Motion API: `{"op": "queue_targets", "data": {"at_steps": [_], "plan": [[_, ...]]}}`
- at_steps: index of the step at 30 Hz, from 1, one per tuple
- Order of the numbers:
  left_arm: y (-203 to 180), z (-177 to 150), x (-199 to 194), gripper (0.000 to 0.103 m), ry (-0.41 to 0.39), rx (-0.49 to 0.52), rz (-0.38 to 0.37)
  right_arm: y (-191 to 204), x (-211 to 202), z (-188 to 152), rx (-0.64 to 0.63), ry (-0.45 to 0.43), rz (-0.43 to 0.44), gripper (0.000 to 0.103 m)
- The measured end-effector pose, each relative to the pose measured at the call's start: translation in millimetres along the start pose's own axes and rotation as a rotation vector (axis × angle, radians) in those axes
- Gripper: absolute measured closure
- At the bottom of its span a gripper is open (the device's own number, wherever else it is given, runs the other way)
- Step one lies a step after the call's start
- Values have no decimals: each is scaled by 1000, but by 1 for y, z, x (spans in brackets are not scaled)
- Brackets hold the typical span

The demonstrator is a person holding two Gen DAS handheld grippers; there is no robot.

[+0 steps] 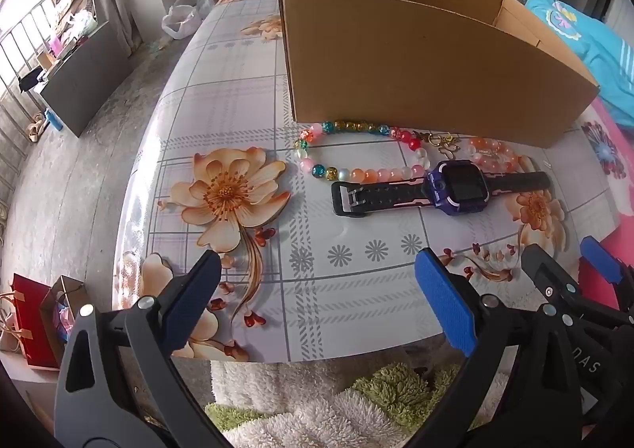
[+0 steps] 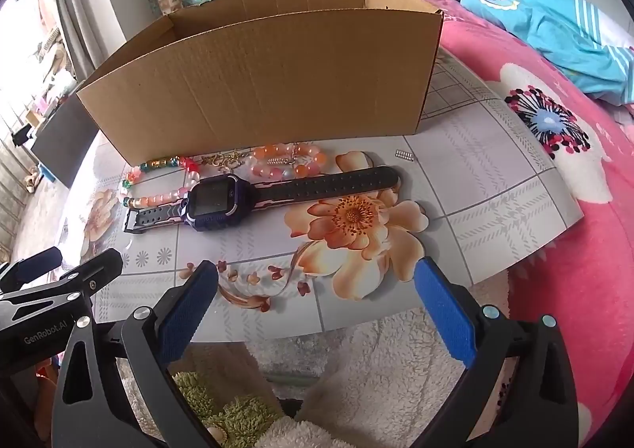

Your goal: Organize jewelry

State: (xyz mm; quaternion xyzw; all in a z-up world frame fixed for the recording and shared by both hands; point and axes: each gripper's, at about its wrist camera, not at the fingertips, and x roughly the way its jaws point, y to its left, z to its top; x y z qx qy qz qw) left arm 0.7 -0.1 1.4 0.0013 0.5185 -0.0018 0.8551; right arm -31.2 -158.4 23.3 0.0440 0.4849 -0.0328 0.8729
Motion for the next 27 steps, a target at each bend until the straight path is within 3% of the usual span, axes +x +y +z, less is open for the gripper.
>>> {"op": "queue_targets", "data": {"at_steps": [27], "plan": [[7, -4, 3, 8, -1, -4, 3, -4, -1, 2, 5, -5, -2, 6]]}}
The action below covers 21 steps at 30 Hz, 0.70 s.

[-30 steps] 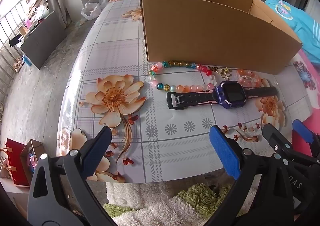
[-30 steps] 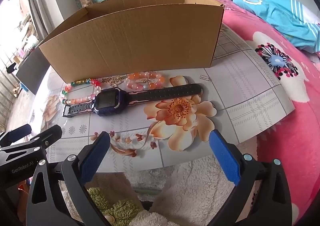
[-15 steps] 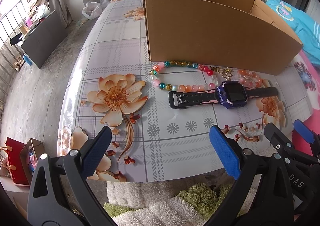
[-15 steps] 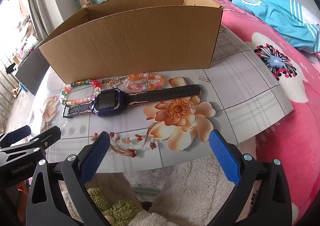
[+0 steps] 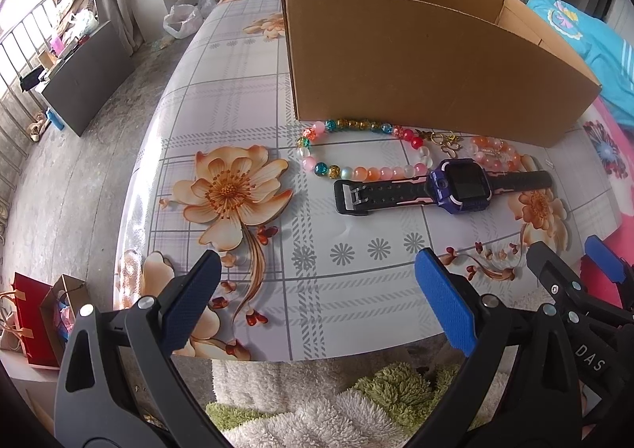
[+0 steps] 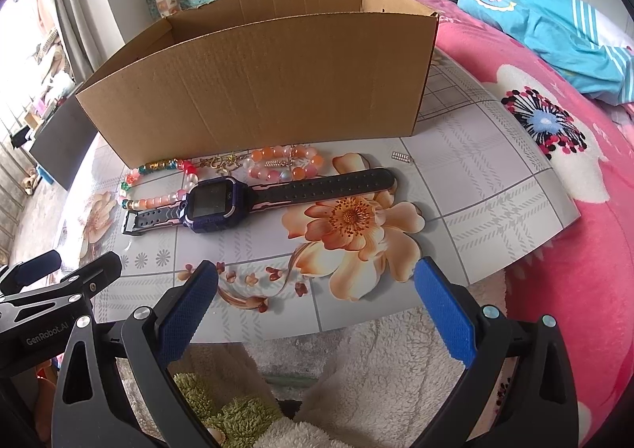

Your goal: Organize jewelry

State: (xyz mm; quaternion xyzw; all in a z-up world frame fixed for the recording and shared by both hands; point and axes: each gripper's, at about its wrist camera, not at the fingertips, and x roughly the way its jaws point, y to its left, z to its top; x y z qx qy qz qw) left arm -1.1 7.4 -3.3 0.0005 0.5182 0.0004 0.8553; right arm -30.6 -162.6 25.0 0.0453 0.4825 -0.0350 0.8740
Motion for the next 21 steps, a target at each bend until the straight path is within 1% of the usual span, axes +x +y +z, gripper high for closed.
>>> {"op": "queue_targets", "data": {"at_steps": [21], "plan": [[1, -1, 2, 8, 0, 2, -5, 0, -2, -1, 9, -20, -14, 6]]}}
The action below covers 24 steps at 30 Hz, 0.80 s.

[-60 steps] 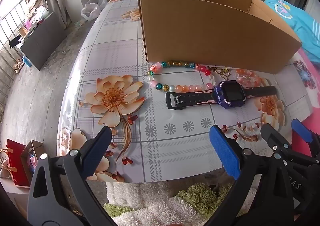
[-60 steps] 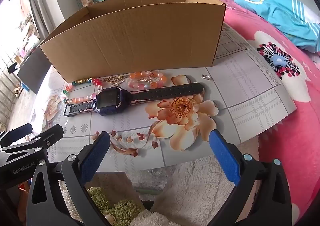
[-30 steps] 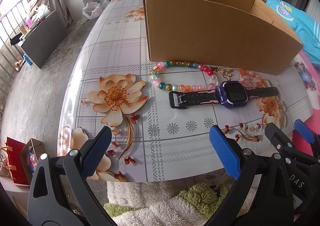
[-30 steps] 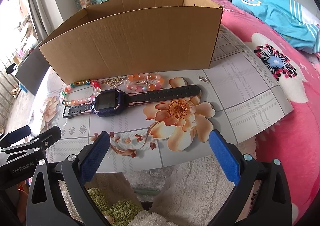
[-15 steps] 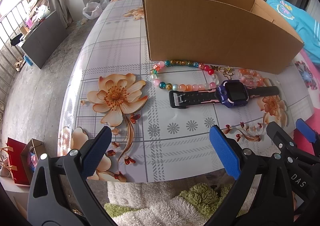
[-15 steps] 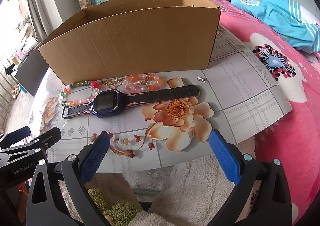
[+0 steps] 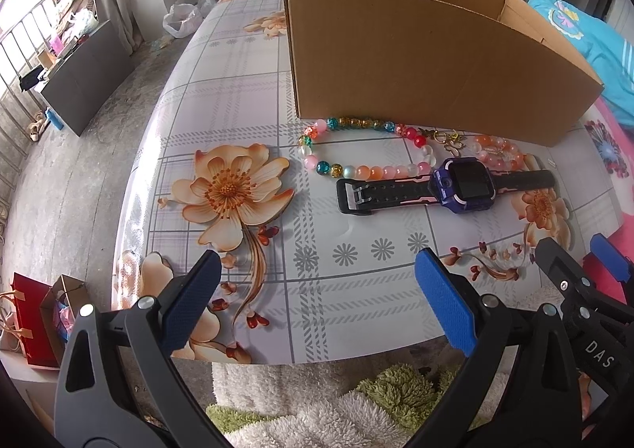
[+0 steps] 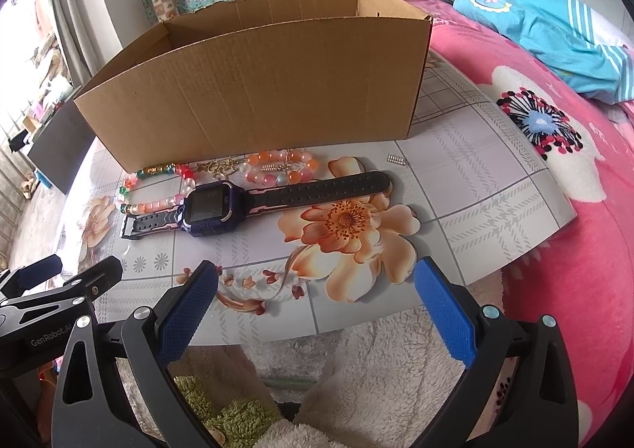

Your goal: Organize jewelry

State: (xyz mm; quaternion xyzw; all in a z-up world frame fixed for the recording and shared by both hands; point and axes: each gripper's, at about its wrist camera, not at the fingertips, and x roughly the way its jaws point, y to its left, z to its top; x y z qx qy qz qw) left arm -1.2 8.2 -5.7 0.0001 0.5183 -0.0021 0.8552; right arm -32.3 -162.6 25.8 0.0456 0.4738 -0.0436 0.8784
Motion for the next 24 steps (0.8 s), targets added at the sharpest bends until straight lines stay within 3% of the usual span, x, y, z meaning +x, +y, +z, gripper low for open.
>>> {"op": "queue_targets", "data": {"at_steps": [8, 12, 17, 21, 24], "plan": [[5, 5, 4, 8, -25, 23, 17, 2, 4, 4, -16, -11, 7, 6], [10, 5, -1, 8, -72, 36, -15, 5, 2, 14, -94, -54, 66, 6], [22, 6, -3, 8, -166, 31, -102, 21, 16, 33, -242, -33, 155, 6], [34, 14, -4, 8, -226, 5, -223, 27, 32, 42, -258, 16, 221, 6], [34, 21, 1, 8, -209, 14, -290, 28, 38, 44, -252, 35, 271, 11]]}}
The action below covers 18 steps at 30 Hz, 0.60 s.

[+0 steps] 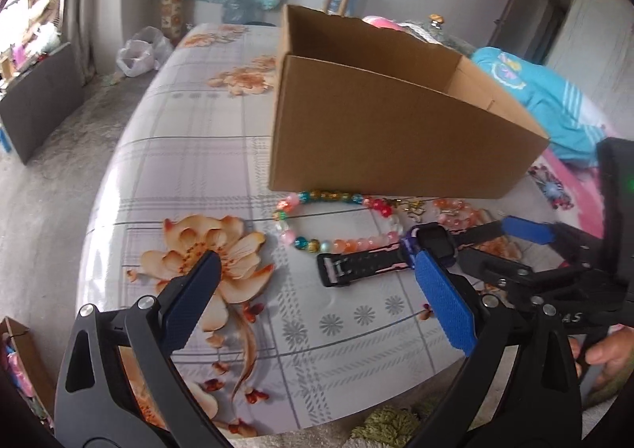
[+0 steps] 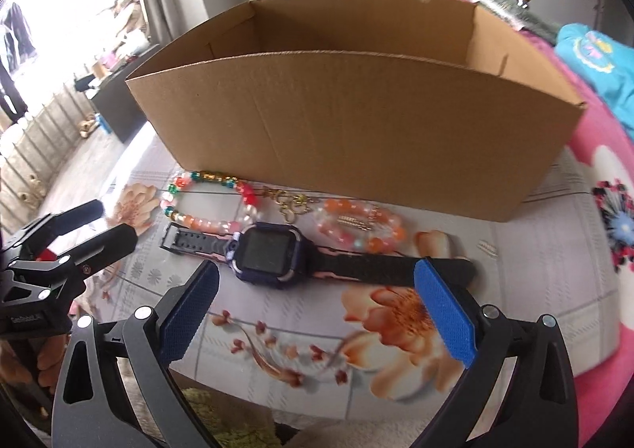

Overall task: Organize jewelry
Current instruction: 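Grasp the purple smartwatch strap buckle with the left tool while the right tool grips the watch face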

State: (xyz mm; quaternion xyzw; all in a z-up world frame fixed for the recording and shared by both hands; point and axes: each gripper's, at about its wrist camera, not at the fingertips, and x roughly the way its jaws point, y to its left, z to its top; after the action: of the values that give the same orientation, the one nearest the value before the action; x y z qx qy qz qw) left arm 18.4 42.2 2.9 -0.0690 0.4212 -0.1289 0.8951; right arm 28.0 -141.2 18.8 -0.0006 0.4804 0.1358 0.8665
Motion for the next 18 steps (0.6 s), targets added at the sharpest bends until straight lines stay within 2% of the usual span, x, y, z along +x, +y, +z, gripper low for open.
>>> {"op": "queue_targets", "data": {"at_steps": [3, 4, 7, 10, 12, 13, 15, 16, 18], "plan": [[-2, 5, 7, 8, 26, 28, -12, 0, 6, -1, 12, 11, 61, 21], [-5, 5, 8, 8, 28, 38, -15, 0, 8, -2, 19, 12, 79, 28], [-12, 2, 8, 9, 23, 45, -61, 1, 13, -3, 30, 18, 121, 40], [-17, -1, 12, 9, 24, 54, -74, 5, 16, -4, 11, 6, 110, 46], [-19, 0, 15, 21, 40, 60, -77, 6, 17, -5, -1, 2, 101, 50], [-19, 0, 19, 32, 65, 60, -77, 5, 17, -5, -5, 3, 99, 52], [-17, 0, 29, 41, 122, 42, -54, 7, 19, -5, -23, -4, 79, 56], [-15, -1, 35, 51, 151, 26, -50, 8, 19, -6, -29, -7, 76, 56], [-12, -3, 41, 55, 187, -3, -59, 7, 19, -6, -23, -10, 81, 56]]}}
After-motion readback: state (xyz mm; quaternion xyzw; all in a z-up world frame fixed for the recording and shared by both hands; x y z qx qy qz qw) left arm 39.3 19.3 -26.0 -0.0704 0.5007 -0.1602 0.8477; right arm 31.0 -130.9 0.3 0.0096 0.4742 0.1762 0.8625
